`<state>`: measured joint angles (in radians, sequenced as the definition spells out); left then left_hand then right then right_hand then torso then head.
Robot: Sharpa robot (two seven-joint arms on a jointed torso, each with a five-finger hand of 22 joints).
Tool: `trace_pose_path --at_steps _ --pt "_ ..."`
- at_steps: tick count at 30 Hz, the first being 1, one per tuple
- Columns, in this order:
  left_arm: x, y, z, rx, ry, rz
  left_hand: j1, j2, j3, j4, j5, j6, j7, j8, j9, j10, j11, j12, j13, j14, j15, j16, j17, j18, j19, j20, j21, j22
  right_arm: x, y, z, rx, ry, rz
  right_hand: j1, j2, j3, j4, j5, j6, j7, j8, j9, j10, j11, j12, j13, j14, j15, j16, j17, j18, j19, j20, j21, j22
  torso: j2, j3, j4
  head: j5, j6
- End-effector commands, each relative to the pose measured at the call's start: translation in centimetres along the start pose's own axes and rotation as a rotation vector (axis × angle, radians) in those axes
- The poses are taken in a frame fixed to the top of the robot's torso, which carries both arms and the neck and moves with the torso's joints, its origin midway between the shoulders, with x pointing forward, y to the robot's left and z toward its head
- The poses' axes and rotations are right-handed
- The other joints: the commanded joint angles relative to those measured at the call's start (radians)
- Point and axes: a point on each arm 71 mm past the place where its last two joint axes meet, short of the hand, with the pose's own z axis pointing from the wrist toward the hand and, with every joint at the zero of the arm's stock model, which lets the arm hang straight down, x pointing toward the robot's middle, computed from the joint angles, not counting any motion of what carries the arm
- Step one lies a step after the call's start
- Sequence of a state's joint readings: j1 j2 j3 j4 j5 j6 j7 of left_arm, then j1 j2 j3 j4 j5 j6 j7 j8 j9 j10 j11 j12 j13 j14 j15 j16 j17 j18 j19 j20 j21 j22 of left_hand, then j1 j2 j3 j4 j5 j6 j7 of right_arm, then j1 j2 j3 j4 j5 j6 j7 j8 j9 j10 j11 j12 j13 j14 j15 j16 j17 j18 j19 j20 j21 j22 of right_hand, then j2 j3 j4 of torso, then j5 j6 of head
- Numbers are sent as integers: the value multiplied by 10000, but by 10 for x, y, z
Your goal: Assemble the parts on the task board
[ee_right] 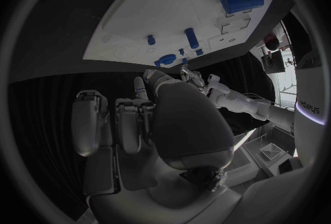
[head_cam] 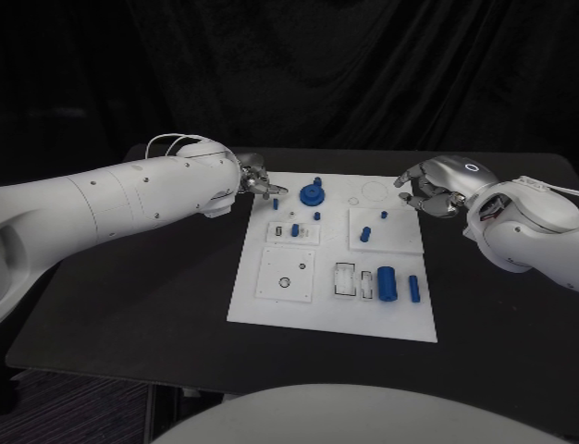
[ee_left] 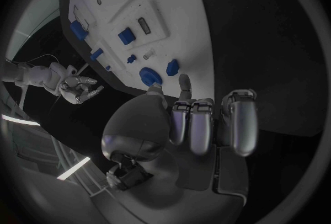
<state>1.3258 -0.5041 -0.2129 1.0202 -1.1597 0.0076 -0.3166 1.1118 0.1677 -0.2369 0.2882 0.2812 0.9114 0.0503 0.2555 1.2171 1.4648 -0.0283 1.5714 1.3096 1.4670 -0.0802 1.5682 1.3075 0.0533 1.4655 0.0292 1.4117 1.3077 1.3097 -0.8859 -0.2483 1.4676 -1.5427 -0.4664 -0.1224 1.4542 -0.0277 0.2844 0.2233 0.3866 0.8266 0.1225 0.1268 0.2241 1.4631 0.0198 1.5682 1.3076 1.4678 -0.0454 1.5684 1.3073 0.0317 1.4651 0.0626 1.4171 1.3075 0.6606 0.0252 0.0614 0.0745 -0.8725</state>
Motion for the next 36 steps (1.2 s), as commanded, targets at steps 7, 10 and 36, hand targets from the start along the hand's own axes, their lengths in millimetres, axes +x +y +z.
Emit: trace_pose_path --at_steps 7,10,36 --pt "6 -3 2 104 235 -37 138 26 10 -37 14 139 -4 -20 -10 1060 57 -6 2612 1038 41 26 2633 -75 77 76 -56 1679 1 0 0 112 14 -14 -9 -40 81 -16 22 77 8 -47 -22 1077 59 26 2632 1030 63 24 2635 99 217 80 -33 2069 -1 -5 3 -37 -2" --pt "8 -3 2 119 293 -23 143 31 13 -33 13 162 -8 -14 -9 1060 55 -6 2612 1038 40 26 2633 -74 77 75 -56 1680 1 0 0 109 22 -16 -9 -40 81 -16 22 77 8 -47 -22 1077 59 26 2632 1030 63 24 2635 99 217 80 -33 2069 -5 -6 3 -42 -2" --pt "14 -4 4 108 516 10 535 27 198 -32 1025 354 -63 -138 -62 1060 5 -6 2612 1038 -3 26 2633 -61 48 35 -139 1686 1 1 1 8 46 -26 -18 -33 101 -21 23 119 11 -29 -26 1077 62 26 2632 1030 64 24 2635 102 213 80 -47 2064 3 -12 10 -29 -2"
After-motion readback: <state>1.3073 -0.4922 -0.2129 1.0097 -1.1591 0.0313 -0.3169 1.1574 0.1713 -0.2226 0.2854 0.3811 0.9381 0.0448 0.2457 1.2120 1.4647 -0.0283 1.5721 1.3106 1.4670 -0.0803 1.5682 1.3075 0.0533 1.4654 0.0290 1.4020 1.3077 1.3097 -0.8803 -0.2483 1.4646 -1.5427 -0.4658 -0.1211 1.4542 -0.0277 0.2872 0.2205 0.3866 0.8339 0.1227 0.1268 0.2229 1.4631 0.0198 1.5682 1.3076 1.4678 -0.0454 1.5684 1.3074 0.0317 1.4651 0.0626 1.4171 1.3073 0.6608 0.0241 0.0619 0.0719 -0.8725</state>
